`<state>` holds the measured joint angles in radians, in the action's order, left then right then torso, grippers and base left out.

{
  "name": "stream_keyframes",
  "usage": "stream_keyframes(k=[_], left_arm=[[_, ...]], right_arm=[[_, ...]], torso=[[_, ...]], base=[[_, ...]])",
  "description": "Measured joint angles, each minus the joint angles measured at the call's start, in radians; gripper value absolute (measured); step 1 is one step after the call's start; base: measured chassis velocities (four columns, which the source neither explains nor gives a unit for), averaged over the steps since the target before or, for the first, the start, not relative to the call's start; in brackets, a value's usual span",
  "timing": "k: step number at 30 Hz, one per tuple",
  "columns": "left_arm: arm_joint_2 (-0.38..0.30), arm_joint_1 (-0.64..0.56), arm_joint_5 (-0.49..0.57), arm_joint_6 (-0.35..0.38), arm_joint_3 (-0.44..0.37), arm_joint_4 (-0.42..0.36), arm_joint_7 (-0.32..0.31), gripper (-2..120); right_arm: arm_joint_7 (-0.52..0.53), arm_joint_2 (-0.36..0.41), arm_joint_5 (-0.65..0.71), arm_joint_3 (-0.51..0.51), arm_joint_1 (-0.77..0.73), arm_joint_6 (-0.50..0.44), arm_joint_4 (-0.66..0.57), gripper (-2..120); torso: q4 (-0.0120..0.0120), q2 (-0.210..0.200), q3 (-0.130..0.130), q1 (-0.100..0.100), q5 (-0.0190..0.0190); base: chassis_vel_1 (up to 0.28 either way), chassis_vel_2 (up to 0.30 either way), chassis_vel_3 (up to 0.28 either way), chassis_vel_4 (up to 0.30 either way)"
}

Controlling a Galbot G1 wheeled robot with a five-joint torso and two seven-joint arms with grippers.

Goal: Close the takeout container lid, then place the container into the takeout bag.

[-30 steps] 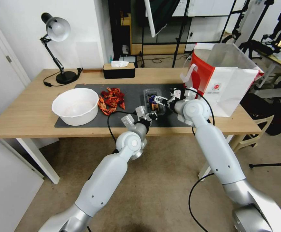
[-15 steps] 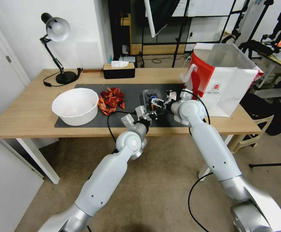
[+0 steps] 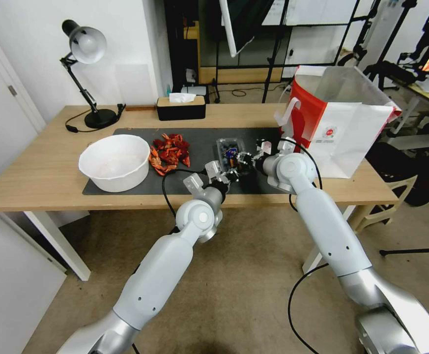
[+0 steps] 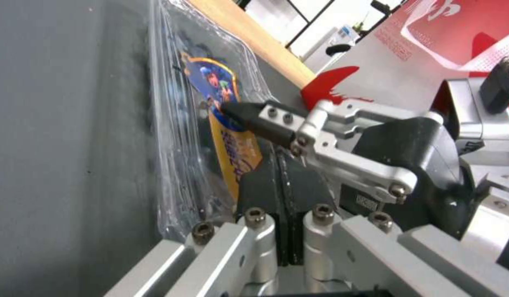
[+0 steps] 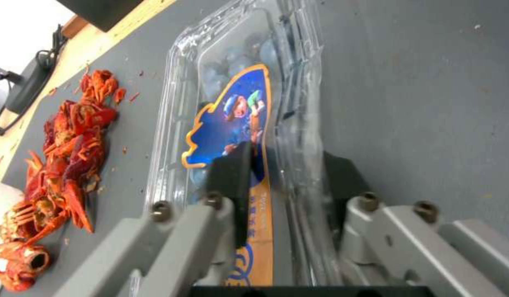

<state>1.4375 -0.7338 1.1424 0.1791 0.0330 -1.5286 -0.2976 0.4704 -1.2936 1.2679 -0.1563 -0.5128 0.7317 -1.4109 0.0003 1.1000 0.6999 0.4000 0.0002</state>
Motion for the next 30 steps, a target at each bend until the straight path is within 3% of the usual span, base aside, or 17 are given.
stream_keyframes(k=[1,2,5,6,9,14,20,25,26,28,29,30], left_arm=[[0.000,0.000,0.000,0.000,0.000,0.000,0.000,0],[0.000,0.000,0.000,0.000,-0.001,-0.001,0.000,0],[0.000,0.000,0.000,0.000,-0.001,-0.001,0.000,0],[0.000,0.000,0.000,0.000,-0.001,-0.001,0.000,0],[0.000,0.000,0.000,-0.001,-0.001,-0.002,0.000,0],[-0.003,-0.003,0.001,-0.008,-0.005,-0.007,0.004,0],[-0.046,-0.031,-0.005,-0.025,-0.035,-0.077,0.015,0],[-0.116,-0.113,-0.106,-0.044,-0.103,-0.185,0.046,0],[-0.155,-0.185,-0.227,-0.076,-0.140,-0.238,0.087,0],[-0.166,-0.212,-0.275,-0.090,-0.152,-0.252,0.105,0],[-0.192,-0.306,-0.421,-0.137,-0.186,-0.293,0.146,7],[-0.192,-0.306,-0.421,-0.137,-0.186,-0.293,0.146,7]], right_arm=[[0.000,0.000,0.000,0.000,0.000,0.000,0.000,28],[0.004,-0.001,0.009,-0.001,-0.001,0.000,0.000,18],[0.004,-0.002,0.009,-0.001,-0.002,0.000,0.000,18],[0.005,-0.002,0.011,-0.001,-0.002,0.000,0.000,7],[0.005,-0.002,0.012,-0.002,-0.002,0.000,-0.001,1],[0.004,-0.004,0.012,-0.008,-0.006,0.000,-0.003,0],[-0.010,0.003,-0.001,-0.025,-0.011,0.001,-0.027,0],[-0.030,0.010,-0.008,-0.033,-0.012,0.002,-0.053,0],[-0.045,0.016,-0.011,-0.038,-0.015,0.002,-0.066,0],[-0.052,0.018,-0.012,-0.040,-0.015,0.002,-0.071,0],[-0.076,0.024,-0.012,-0.045,-0.015,-0.003,-0.084,0],[-0.076,0.024,-0.012,-0.045,-0.015,-0.003,-0.084,0]], torso=[[0.0000,0.000,0.000,0.000,0.0000],[-0.0001,0.000,0.000,0.000,-0.0002],[0.0000,0.000,0.000,0.000,-0.0002],[-0.0001,0.000,0.000,0.000,-0.0002],[-0.0001,0.000,0.000,0.000,-0.0002],[-0.0001,0.000,0.000,0.000,-0.0002],[-0.0005,0.000,0.000,0.000,-0.0004],[-0.0003,0.000,0.000,0.000,-0.0006],[-0.0002,0.000,0.000,0.000,-0.0004],[-0.0003,0.000,0.000,0.000,-0.0006],[-0.0001,0.000,0.000,0.000,-0.0003],[-0.0001,0.000,0.000,0.000,-0.0003]], base=[[0.000,0.000,0.000,0.000],[0.000,0.000,0.000,0.000],[0.000,0.000,0.000,0.000],[0.000,0.000,0.000,0.000],[0.000,0.000,0.000,0.000],[0.000,0.000,0.000,0.000],[0.000,0.000,0.000,0.000],[0.000,0.000,0.000,0.000],[0.000,0.000,0.000,0.000],[0.000,0.000,0.000,0.000],[0.000,0.000,0.000,0.000],[0.000,0.000,0.000,0.000]])
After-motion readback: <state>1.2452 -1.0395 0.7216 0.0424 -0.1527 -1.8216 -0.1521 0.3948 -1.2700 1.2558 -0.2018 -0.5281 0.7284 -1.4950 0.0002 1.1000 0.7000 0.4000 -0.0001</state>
